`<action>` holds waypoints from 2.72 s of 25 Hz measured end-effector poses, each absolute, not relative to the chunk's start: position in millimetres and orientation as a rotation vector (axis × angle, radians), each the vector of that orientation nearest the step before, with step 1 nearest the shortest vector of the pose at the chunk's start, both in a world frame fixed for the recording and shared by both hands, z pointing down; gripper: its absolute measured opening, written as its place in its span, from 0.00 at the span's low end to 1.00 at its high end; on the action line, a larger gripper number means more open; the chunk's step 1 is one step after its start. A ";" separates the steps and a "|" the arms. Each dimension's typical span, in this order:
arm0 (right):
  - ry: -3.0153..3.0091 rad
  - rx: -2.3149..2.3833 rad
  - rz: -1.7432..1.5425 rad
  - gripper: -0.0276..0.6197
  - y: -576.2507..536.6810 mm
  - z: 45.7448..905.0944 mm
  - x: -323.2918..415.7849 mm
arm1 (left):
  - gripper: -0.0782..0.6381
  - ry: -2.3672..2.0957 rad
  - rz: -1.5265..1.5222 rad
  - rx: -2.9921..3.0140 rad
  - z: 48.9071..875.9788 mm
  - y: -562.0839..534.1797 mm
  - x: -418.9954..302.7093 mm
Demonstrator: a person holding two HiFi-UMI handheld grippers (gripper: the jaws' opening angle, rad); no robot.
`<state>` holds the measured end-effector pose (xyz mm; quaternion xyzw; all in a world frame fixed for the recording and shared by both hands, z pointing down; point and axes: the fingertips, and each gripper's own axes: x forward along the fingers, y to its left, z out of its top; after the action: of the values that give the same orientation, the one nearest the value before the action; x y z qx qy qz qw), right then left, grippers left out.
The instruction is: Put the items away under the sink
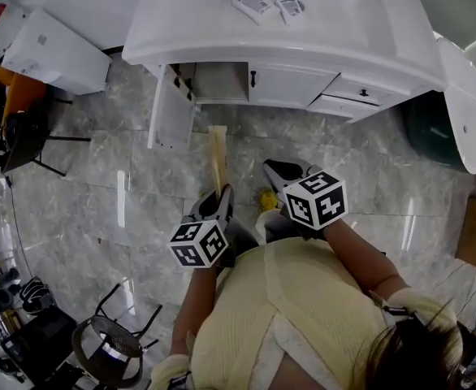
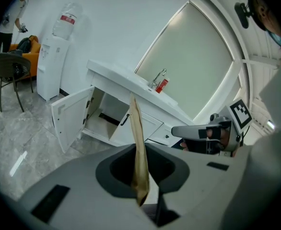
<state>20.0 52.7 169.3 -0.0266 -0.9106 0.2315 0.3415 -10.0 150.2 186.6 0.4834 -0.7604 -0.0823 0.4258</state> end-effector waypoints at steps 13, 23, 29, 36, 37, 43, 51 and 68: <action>-2.332 0.154 0.692 0.08 78.3 188.7 -31.2 | 0.21 -1.715 -0.028 1.385 214.7 165.8 -70.3; -2.275 0.250 0.714 0.08 99.2 222.3 -66.6 | 0.21 -1.597 0.044 1.384 255.3 181.0 -117.5; -2.248 0.322 0.771 0.08 91.1 246.6 -74.2 | 0.21 -1.561 0.097 1.411 279.1 167.1 -126.1; -2.233 0.279 0.785 0.08 84.1 272.8 -71.4 | 0.21 -1.607 0.162 1.361 321.1 157.6 -131.5; -2.227 0.270 0.776 0.08 80.3 277.6 -68.3 | 0.21 -1.618 0.164 1.357 326.0 153.9 -129.6; -2.224 0.246 0.770 0.08 68.4 310.9 -69.7 | 0.21 -1.656 0.142 1.289 357.3 152.5 -127.6; -2.219 0.270 0.804 0.08 53.8 357.7 -67.4 | 0.21 -1.653 0.191 1.317 395.6 139.0 -114.9; -2.206 0.343 0.810 0.08 34.4 410.7 -63.7 | 0.21 -1.616 0.076 1.282 437.4 112.7 -116.2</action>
<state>-63.7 34.4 410.7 0.1339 -0.8614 0.3163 0.3741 -116.2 112.7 437.4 0.5332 -0.6720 0.0318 0.5130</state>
